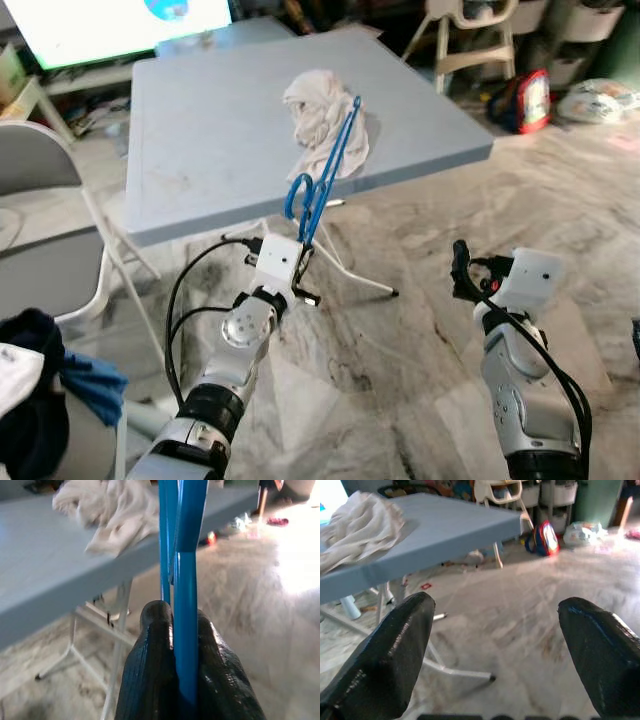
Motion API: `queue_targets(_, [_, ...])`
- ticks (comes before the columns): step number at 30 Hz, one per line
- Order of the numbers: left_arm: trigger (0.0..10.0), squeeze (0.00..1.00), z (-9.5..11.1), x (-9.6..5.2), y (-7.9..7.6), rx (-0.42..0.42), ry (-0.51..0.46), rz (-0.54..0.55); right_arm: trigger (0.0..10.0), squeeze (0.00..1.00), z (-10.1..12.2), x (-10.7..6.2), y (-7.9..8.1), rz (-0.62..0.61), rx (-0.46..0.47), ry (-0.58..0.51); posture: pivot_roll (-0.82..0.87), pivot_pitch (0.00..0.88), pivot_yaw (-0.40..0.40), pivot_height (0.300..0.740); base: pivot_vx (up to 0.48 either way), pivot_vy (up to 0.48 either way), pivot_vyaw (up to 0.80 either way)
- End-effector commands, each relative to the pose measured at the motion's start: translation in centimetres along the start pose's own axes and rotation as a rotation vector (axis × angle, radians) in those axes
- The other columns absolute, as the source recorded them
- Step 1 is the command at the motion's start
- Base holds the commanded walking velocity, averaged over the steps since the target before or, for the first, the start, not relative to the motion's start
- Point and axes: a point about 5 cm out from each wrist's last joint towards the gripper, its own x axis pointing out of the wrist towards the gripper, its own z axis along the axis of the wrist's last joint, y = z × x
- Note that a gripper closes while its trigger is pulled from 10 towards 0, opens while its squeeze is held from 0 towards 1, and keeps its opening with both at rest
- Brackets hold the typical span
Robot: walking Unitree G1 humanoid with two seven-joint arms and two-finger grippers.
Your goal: Hang hanger
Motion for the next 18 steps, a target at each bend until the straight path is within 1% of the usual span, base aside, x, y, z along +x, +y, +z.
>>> queue_targets(1, [10.0, 0.0, -0.2, -0.1, 0.1, -0.005, 0.006, -0.001, 10.0, 0.0, 0.5, 0.2, 0.4, 0.012, -0.006, -0.018, 0.0, 0.146, 0.079, 0.74, 0.0, 0.401, -0.79])
queue_targets(3, [10.0, 0.0, -0.5, -0.2, 0.3, -0.004, 0.008, 0.006, 10.0, 0.0, 0.5, 0.1, 0.5, 0.017, -0.006, -0.019, 0.0, 0.153, 0.075, 0.74, 0.0, 0.0, -0.57])
queue_targets(4, [10.0, 0.0, -0.8, -0.6, 0.5, -0.044, 0.008, 0.005, 10.0, 0.0, 0.3, -0.1, 0.6, 0.026, -0.008, -0.017, 0.0, 0.155, 0.074, 0.74, 0.0, 0.0, 0.0])
queue_targets(5, [10.0, 0.0, -0.8, -0.6, 0.5, -0.044, 0.008, 0.005, 10.0, 0.0, 0.3, -0.1, 0.6, 0.026, -0.008, -0.017, 0.0, 0.155, 0.074, 0.74, 0.0, 0.0, 0.0])
queue_targets(6, [10.0, 0.0, -1.4, -1.0, 0.9, -0.076, 0.026, 0.015, 10.0, 0.0, 0.1, -0.2, 0.6, 0.03, -0.009, -0.013, 0.0, 0.157, 0.071, 0.74, 0.0, 0.0, 0.0])
queue_targets(9, [10.0, 0.0, -1.7, -1.3, 1.2, -0.104, 0.033, 0.025, 10.0, 0.0, -0.1, -0.4, 0.6, 0.028, -0.011, -0.01, 0.0, 0.159, 0.067, 0.74, 0.0, 0.0, 0.0])
queue_targets(11, [10.0, 0.0, -1.8, -1.4, 1.3, -0.102, 0.032, 0.023, 10.0, 0.0, -0.1, -0.4, 0.5, 0.022, -0.009, -0.01, 0.0, 0.16, 0.066, 0.74, 0.0, 0.0, 0.0])
queue_targets(12, [10.0, 0.0, -1.9, -1.4, 1.3, -0.108, 0.033, 0.018, 10.0, 0.0, -0.1, -0.4, 0.5, 0.021, -0.006, -0.006, 0.0, 0.161, 0.065, 0.74, 0.0, 0.0, 0.0])
queue_targets(13, [10.0, 0.0, -1.9, -1.5, 1.2, -0.13, 0.029, -0.004, 10.0, 0.0, -0.1, -0.3, 0.4, 0.01, -0.021, -0.004, 0.0, 0.162, 0.064, 0.74, 0.0, 0.0, 0.0])
queue_targets(15, [10.0, 0.0, -1.9, -1.4, 1.1, -0.144, 0.024, -0.02, 10.0, 0.0, -0.2, -0.3, 0.2, 0.006, -0.033, 0.002, 0.0, 0.164, 0.063, 0.74, 0.0, 0.0, 0.0])
queue_targets(18, [10.0, 0.0, -1.8, -1.4, 1.1, -0.154, 0.017, -0.038, 10.0, 0.0, -0.3, -0.4, 0.1, 0.018, -0.014, 0.002, 0.0, 0.166, 0.064, 0.74, 0.0, 0.0, 0.0])
